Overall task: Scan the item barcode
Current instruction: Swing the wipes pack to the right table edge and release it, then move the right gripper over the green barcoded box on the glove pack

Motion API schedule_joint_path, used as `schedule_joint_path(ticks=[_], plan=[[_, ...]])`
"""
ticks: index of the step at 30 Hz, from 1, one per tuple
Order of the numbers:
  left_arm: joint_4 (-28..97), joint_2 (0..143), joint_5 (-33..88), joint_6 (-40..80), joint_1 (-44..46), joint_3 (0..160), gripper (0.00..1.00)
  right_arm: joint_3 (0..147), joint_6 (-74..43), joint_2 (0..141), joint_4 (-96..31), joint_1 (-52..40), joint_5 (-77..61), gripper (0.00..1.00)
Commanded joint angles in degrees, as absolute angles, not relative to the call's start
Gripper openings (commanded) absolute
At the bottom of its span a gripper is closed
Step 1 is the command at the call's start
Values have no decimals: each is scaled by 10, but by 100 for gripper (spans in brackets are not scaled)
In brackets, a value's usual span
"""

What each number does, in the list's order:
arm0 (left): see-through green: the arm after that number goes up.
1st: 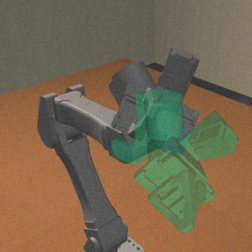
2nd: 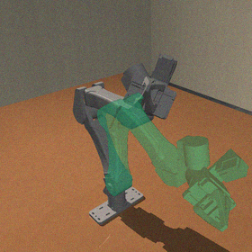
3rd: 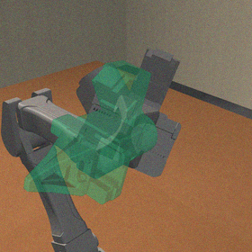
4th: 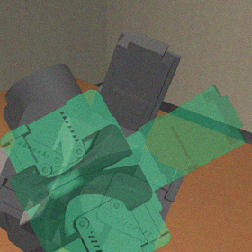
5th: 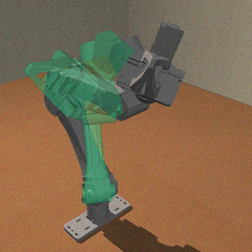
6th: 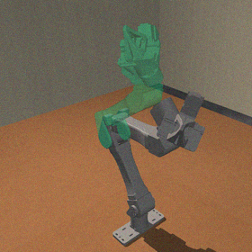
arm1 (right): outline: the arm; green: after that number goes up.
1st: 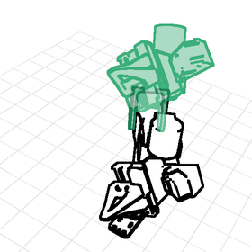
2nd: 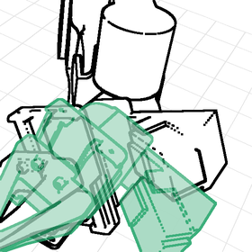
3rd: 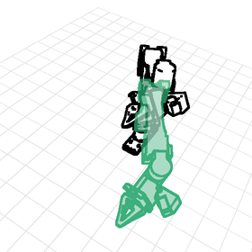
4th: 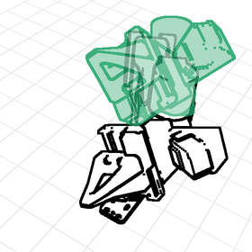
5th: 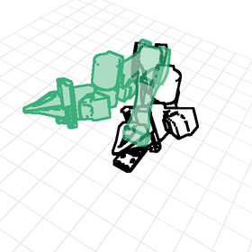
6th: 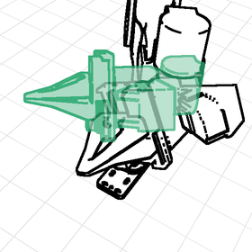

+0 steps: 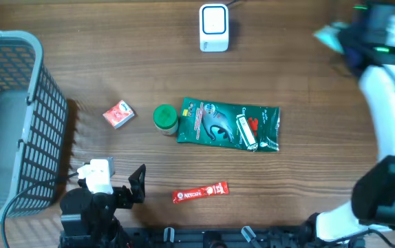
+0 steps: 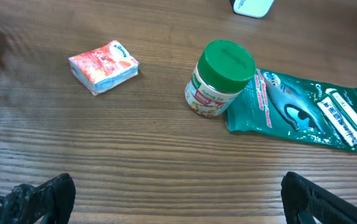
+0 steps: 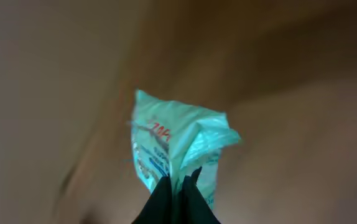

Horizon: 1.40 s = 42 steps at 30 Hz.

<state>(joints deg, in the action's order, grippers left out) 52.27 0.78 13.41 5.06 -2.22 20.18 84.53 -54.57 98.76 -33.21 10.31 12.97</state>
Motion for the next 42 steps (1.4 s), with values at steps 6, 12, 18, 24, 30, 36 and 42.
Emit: schedule_joint_path(ticks=[6, 12, 18, 24, 30, 36, 42], plan=[[520, 4, 139, 48, -25, 200, 100, 838, -552, 1124, -387, 313, 208, 16], [520, 4, 139, 48, -25, 200, 100, 869, -450, 1034, -387, 373, -52, 60], [520, 4, 139, 48, -25, 200, 100, 868, -373, 938, -548, 217, -449, 79], [520, 4, 139, 48, -25, 200, 100, 836, -300, 943, -657, -98, -188, 92], [520, 4, 139, 48, -25, 200, 100, 754, -423, 943, -588, -172, 42, 4], [520, 4, 139, 48, -25, 200, 100, 585, -420, 944, -409, -172, 6, 5], [520, 4, 139, 48, -25, 200, 100, 528, -394, 944, -341, -173, -54, 4]])
